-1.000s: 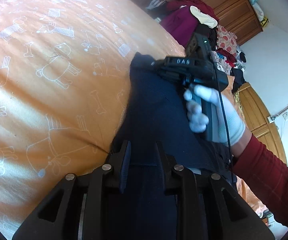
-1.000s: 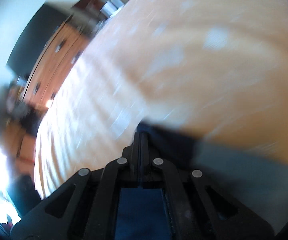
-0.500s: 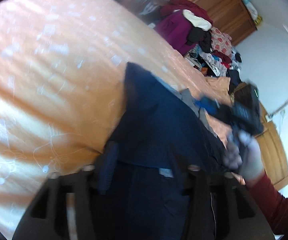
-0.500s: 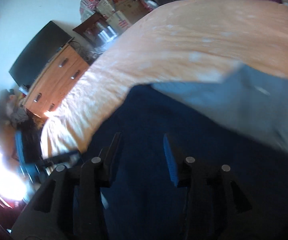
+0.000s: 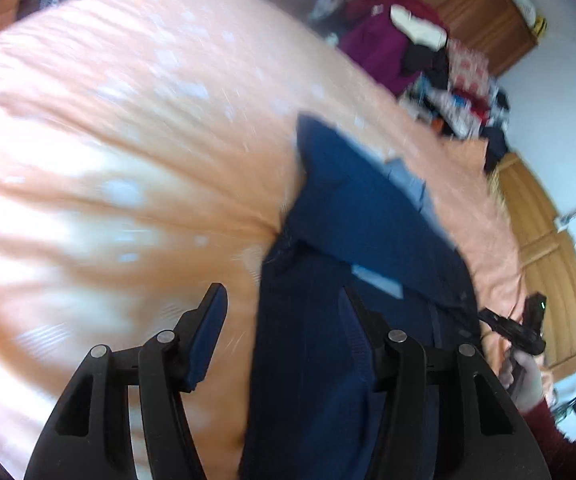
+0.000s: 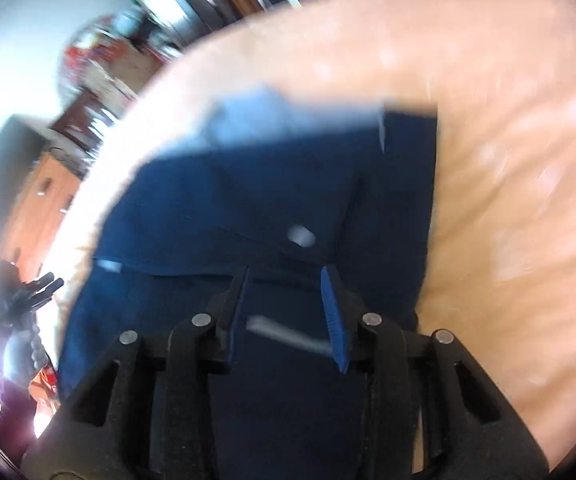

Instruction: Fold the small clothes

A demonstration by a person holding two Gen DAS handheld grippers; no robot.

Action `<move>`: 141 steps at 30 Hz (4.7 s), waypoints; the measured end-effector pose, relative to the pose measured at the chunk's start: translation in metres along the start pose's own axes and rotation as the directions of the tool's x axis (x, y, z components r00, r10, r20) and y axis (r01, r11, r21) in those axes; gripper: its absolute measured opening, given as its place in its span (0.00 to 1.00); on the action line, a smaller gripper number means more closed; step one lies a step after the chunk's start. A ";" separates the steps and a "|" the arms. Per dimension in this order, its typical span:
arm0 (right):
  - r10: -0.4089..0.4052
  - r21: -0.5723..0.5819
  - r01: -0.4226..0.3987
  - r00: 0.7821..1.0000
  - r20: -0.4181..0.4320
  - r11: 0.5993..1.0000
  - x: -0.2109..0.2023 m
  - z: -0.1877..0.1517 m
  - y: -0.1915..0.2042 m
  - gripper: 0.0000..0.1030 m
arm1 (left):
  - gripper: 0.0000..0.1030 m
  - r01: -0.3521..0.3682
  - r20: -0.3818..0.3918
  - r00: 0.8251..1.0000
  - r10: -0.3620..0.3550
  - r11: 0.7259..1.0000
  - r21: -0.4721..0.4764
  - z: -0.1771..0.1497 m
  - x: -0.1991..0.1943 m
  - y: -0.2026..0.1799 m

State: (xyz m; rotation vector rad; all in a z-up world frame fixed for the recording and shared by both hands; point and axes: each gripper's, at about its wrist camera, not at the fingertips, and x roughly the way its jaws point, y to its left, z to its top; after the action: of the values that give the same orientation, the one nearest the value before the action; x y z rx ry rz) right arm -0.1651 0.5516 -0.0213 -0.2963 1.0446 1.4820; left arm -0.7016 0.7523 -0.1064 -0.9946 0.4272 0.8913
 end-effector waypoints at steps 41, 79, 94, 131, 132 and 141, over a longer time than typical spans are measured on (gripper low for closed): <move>-0.141 -0.079 0.128 0.970 -0.196 0.989 -0.130 -0.280 0.056 0.51 | 0.74 0.119 -0.264 0.963 -0.059 0.969 0.217 -0.191 -0.088 -0.010; 0.010 0.210 0.061 0.947 -0.320 0.976 -0.083 -0.308 -0.002 0.27 | 0.22 0.247 -0.316 0.931 -0.182 0.953 0.178 -0.181 -0.074 -0.004; 0.261 0.299 -0.241 0.965 -0.031 0.923 -0.159 -0.251 0.027 0.07 | 0.06 0.398 -0.166 0.910 -0.379 0.912 0.098 -0.149 -0.106 -0.038; 0.144 0.511 0.128 0.877 -0.459 0.850 -0.071 -0.320 -0.068 0.00 | 0.06 0.543 -0.027 0.839 -0.543 0.839 0.018 -0.097 -0.095 -0.056; 0.044 0.357 0.177 0.846 -0.531 0.917 -0.075 -0.328 -0.049 0.00 | 0.06 0.542 -0.025 0.840 -0.541 0.840 0.013 -0.097 -0.096 -0.054; 0.127 0.415 -0.003 0.954 -0.272 0.910 -0.140 -0.296 -0.010 0.50 | 0.06 0.556 -0.016 0.831 -0.557 0.831 -0.018 -0.101 -0.090 -0.050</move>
State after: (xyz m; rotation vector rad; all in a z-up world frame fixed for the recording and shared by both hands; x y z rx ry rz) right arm -0.2378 0.2397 -0.0915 -0.1828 1.5914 1.2590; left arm -0.7070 0.6130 -0.0695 -1.0635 0.1271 0.3514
